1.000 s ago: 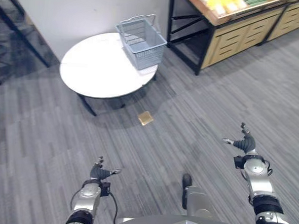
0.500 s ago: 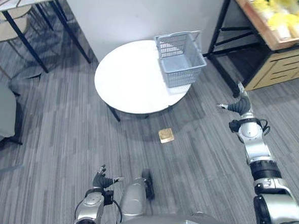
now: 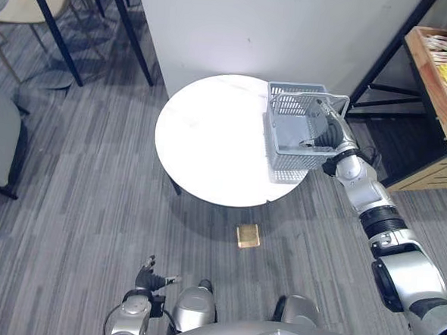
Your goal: Pick vegetable in the basket
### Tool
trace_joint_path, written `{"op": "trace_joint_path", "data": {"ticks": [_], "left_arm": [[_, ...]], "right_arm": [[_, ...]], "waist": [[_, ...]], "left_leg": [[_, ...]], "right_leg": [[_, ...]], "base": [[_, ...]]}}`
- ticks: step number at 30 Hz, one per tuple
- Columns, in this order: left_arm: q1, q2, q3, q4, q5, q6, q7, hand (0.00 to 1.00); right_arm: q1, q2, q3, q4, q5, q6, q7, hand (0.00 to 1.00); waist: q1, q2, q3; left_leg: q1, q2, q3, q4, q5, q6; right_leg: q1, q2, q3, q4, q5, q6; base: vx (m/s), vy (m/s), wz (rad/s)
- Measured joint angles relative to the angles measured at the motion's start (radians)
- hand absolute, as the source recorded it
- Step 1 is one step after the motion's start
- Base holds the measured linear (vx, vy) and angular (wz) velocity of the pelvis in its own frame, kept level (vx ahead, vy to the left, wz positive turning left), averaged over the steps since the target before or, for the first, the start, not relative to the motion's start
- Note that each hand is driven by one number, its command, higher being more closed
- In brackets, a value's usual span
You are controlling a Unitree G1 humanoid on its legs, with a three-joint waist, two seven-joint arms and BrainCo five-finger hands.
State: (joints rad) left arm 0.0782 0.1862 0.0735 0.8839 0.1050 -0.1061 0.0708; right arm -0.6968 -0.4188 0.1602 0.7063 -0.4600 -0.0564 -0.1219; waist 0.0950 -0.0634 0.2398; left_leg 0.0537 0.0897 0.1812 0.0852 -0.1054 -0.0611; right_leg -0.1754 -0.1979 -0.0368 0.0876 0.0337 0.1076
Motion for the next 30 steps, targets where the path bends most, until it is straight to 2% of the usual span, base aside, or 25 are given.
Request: {"op": "trace_joint_path", "data": {"ticks": [1,2,3,4,5,7,10,13,17,19,20,21,25,30], "left_arm": [[-0.012,-0.005,-0.012,0.010,0.003,-0.007,0.001,0.00],[-0.011,-0.024,-0.016,0.004,0.003,-0.007,0.001,0.00],[0.007,-0.048,-0.026,-0.010,0.003,-0.019,0.000,0.00],[0.008,-0.057,-0.032,-0.021,0.003,-0.022,0.001,0.00],[0.008,-0.057,-0.033,-0.023,0.002,-0.023,0.001,0.00],[0.009,-0.058,-0.035,-0.028,0.000,-0.024,0.002,0.00],[0.002,-0.058,-0.045,-0.040,-0.007,-0.037,0.001,0.00],[-0.002,-0.055,-0.064,-0.042,-0.019,-0.046,0.001,0.00],[-0.003,-0.055,-0.093,-0.059,-0.052,-0.062,0.001,0.00],[-0.009,-0.053,-0.109,-0.082,-0.058,-0.075,0.002,0.00],[-0.015,-0.053,-0.113,-0.083,-0.061,-0.077,0.002,0.00],[-0.025,-0.053,-0.116,-0.087,-0.083,-0.080,0.003,0.00],[-0.069,-0.044,-0.139,-0.086,-0.136,-0.085,0.019,0.00],[-0.098,-0.040,-0.154,-0.085,-0.175,-0.088,0.021,0.00]], "right_arm": [[-0.006,-0.018,-0.002,0.002,-0.016,-0.002,0.000,0.00],[-0.017,-0.026,0.000,0.012,-0.023,-0.001,0.000,0.00],[-0.034,-0.044,0.010,0.016,-0.031,0.001,0.001,0.00],[-0.078,-0.068,0.010,0.030,-0.035,0.003,0.001,0.00],[-0.098,-0.077,0.009,0.035,-0.035,0.005,0.001,0.00],[-0.158,-0.104,0.011,0.063,-0.035,0.005,0.000,0.00],[-0.272,-0.161,0.019,0.156,-0.035,0.005,-0.002,0.00],[-0.389,-0.235,0.077,0.232,-0.037,0.003,-0.010,0.00],[-0.503,-0.286,0.107,0.286,-0.061,0.001,-0.029,0.00],[-0.595,-0.333,0.147,0.313,-0.068,-0.006,-0.057,0.00],[-0.620,-0.349,0.161,0.323,-0.069,-0.006,-0.060,0.00],[-0.669,-0.376,0.183,0.338,-0.074,-0.006,-0.071,1.00],[-0.776,-0.459,0.250,0.362,-0.076,-0.005,-0.129,1.00],[-0.840,-0.506,0.294,0.370,-0.114,-0.003,-0.138,1.00]], "waist": [[-0.006,-0.011,0.017],[0.002,0.013,0.020],[-0.007,0.047,0.012],[0.002,0.083,0.023],[0.004,0.095,0.028],[0.002,0.103,0.046],[0.005,0.108,0.071],[0.005,0.129,0.119],[0.005,0.156,0.169],[0.001,0.176,0.201],[0.002,0.179,0.212],[0.002,0.185,0.227],[0.004,0.192,0.257],[0.015,0.192,0.259]], "left_leg": [[0.008,-0.016,-0.036,-0.008,-0.010,-0.035],[0.009,0.005,-0.036,-0.014,-0.001,-0.048],[-0.023,0.044,-0.020,-0.013,-0.001,-0.057],[-0.038,0.087,-0.026,-0.034,0.013,-0.082],[-0.038,0.100,-0.027,-0.050,0.024,-0.089],[-0.058,0.127,-0.029,-0.087,0.050,-0.102],[-0.110,0.135,-0.040,-0.092,0.061,-0.114],[-0.153,0.117,-0.054,-0.098,0.069,-0.113],[-0.216,0.102,-0.074,-0.099,0.079,-0.106],[-0.252,0.096,-0.082,-0.099,0.087,-0.102],[-0.260,0.094,-0.083,-0.098,0.089,-0.100],[-0.286,0.088,-0.085,-0.094,0.092,-0.097],[-0.387,0.071,-0.108,-0.076,0.105,-0.091],[-0.446,0.065,-0.109,-0.062,0.111,-0.089]], "right_leg": [[0.000,-0.014,0.023,0.015,0.048,0.018],[-0.008,0.005,-0.001,0.030,0.046,0.017],[-0.010,0.035,-0.034,0.001,0.030,0.006],[-0.013,0.077,-0.059,-0.041,0.048,-0.019],[-0.013,0.090,-0.065,-0.053,0.060,-0.035],[-0.024,0.118,-0.086,-0.078,0.074,-0.052],[-0.059,0.128,-0.100,-0.111,0.095,-0.060],[-0.068,0.119,-0.107,-0.175,0.139,-0.051],[-0.120,0.104,-0.115,-0.183,0.155,-0.039],[-0.153,0.096,-0.116,-0.183,0.176,-0.016],[-0.161,0.094,-0.116,-0.183,0.184,-0.017],[-0.183,0.088,-0.115,-0.183,0.195,-0.015],[-0.267,0.071,-0.114,-0.183,0.219,0.009],[-0.321,0.066,-0.089,-0.183,0.242,0.009]], "base": [[0.24,-0.443,0.76],[0.19,-0.345,0.61],[0.18,-0.263,0.25],[0.17,-0.250,0.29],[0.12,-0.205,0.09],[0.10,-0.167,0.14],[0.06,-0.082,0.16],[0.01,-0.003,0.17],[-0.02,0.012,0.13],[-0.04,0.008,0.08],[-0.06,0.020,0.10],[-0.08,0.038,0.10],[-0.07,0.035,0.16],[-0.04,0.030,0.02]]}}
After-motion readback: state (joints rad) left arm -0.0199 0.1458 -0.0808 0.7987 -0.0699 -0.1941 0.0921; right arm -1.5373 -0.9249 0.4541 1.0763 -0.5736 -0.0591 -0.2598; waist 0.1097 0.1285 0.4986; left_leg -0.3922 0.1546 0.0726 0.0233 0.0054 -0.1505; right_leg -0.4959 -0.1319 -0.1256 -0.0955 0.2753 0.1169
